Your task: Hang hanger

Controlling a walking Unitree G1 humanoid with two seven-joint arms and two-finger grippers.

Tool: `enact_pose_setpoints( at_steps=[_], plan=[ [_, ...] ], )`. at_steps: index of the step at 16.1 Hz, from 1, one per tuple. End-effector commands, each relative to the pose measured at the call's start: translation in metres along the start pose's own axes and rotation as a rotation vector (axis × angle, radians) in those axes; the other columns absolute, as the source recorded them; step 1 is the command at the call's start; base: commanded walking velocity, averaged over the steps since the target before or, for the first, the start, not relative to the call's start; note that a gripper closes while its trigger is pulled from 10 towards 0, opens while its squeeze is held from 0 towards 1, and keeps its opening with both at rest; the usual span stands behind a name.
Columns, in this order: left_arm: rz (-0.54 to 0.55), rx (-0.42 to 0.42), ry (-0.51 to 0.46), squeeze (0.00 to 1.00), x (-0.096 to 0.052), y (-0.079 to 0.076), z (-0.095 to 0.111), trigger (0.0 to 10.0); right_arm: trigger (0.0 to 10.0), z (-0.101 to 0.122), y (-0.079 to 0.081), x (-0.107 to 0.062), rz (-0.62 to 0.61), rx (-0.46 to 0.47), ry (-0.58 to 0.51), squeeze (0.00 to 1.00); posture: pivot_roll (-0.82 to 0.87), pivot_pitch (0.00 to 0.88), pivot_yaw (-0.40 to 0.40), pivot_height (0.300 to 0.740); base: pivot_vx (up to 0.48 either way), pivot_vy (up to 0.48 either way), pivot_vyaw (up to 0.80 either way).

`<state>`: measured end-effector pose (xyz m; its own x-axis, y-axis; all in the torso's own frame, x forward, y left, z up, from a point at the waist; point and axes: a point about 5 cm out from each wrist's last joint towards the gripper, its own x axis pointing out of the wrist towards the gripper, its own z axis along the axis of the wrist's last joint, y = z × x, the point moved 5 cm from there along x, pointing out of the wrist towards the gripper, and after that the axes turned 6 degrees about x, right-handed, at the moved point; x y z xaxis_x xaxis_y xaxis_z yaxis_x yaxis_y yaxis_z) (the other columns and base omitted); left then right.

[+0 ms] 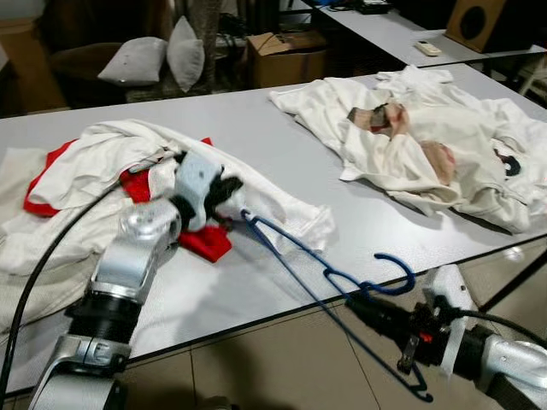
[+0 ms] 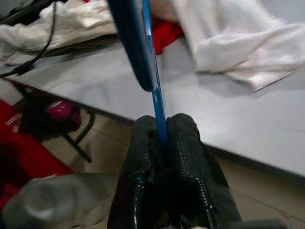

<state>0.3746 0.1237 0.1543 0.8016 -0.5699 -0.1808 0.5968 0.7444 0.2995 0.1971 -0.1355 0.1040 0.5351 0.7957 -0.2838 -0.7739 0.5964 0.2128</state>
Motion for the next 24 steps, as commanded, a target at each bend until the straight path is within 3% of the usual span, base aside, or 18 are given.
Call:
enact_pose_setpoints(
  at_steps=[1,3,6,8,10,11,12,13,17,19,21,24],
  plan=[
    [0.002,-0.015,-0.031,0.00,0.000,0.003,0.013,0.0,10.0,0.000,0.005,0.003,0.033,-0.017,0.017,0.00,0.02,0.000,0.020,0.740,0.000,0.000,0.00],
    [-0.012,-0.059,-0.075,0.00,-0.004,0.001,0.031,0.0,10.0,-0.007,-0.008,0.013,-0.073,-0.016,0.040,0.00,0.03,0.000,0.028,0.740,0.000,0.000,0.00],
    [-0.023,-0.070,-0.082,0.00,-0.010,-0.002,0.038,0.0,10.0,-0.014,-0.017,0.018,-0.151,0.012,0.044,0.00,0.03,0.001,0.039,0.740,0.000,0.000,0.00],
    [0.014,-0.065,-0.084,0.00,-0.014,0.004,0.040,0.0,10.0,-0.020,-0.027,0.015,-0.212,0.024,0.075,0.00,0.03,0.001,0.040,0.740,0.000,0.000,0.00],
    [0.074,-0.107,-0.130,0.00,-0.023,0.021,0.055,0.0,10.0,-0.031,-0.052,0.004,-0.343,-0.009,0.154,0.00,0.03,0.000,0.040,0.740,0.000,0.000,0.00],
    [0.072,-0.109,-0.136,0.00,-0.023,0.021,0.056,0.0,10.0,-0.031,-0.055,0.004,-0.357,-0.015,0.157,0.00,0.03,0.000,0.040,0.740,0.000,0.000,0.00],
    [0.059,-0.103,-0.141,0.00,-0.026,0.022,0.061,0.0,10.0,-0.026,-0.072,0.000,-0.438,-0.024,0.138,0.00,0.03,0.000,0.038,0.740,0.000,0.000,0.00],
    [0.049,-0.094,-0.138,0.00,-0.028,0.021,0.062,0.0,10.0,-0.023,-0.078,-0.001,-0.464,-0.033,0.131,0.00,0.03,0.000,0.038,0.740,0.000,0.000,0.00],
    [-0.057,-0.103,-0.028,0.00,-0.038,-0.004,0.041,0.0,10.0,-0.002,-0.103,-0.003,-0.538,-0.080,0.064,0.00,0.03,0.000,0.036,0.740,0.000,0.000,0.00],
    [-0.075,-0.168,-0.011,0.00,-0.037,-0.019,0.035,0.0,10.0,0.005,-0.103,-0.001,-0.520,-0.089,0.022,0.00,0.03,0.000,0.034,0.740,0.000,0.000,0.00],
    [-0.064,-0.174,0.017,0.00,-0.035,-0.021,0.028,0.0,10.0,0.014,-0.099,-0.003,-0.501,-0.073,-0.032,0.00,0.03,0.000,0.032,0.740,0.000,0.000,0.00],
    [-0.123,-0.109,0.143,0.00,-0.044,-0.031,0.003,0.0,10.0,0.020,-0.107,-0.017,-0.572,-0.047,-0.103,0.00,0.03,0.000,0.042,0.740,0.000,0.000,0.00]
  ],
)
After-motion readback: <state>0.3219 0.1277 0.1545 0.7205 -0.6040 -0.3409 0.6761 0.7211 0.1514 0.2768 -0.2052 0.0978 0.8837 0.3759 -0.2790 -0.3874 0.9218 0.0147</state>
